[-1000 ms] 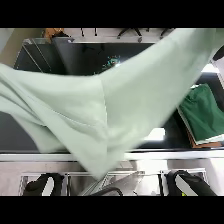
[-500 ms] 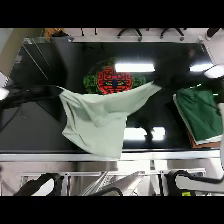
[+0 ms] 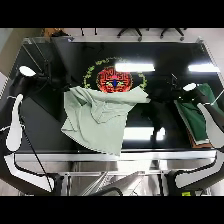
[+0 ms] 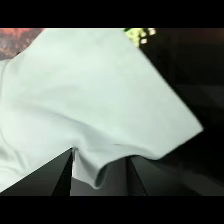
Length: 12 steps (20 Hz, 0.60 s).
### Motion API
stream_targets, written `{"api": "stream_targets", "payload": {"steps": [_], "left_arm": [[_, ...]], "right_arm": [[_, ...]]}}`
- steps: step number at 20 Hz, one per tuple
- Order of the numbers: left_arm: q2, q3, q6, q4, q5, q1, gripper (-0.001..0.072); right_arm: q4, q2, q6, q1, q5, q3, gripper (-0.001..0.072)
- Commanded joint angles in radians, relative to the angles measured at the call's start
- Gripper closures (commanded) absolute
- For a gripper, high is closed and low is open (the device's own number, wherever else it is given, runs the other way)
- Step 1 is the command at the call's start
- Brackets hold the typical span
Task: Fold the shirts.
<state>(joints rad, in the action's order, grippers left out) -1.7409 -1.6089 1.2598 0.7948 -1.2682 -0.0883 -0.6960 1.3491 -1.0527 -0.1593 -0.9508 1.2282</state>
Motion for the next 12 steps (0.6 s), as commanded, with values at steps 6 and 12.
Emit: {"api": "stream_targets", "payload": {"steps": [6,12], "left_arm": [[0.278,0.432,0.125,0.132,-0.208,-0.062,0.0022],[0.645,0.995,0.177,0.122,-0.084,-0.009,0.0022]], "right_arm": [[0.000,0.000,0.081,-0.030,-0.151,0.004,0.0152],[0.000,0.027,0.111,0.052,-0.115,0.004,0.0106]]}}
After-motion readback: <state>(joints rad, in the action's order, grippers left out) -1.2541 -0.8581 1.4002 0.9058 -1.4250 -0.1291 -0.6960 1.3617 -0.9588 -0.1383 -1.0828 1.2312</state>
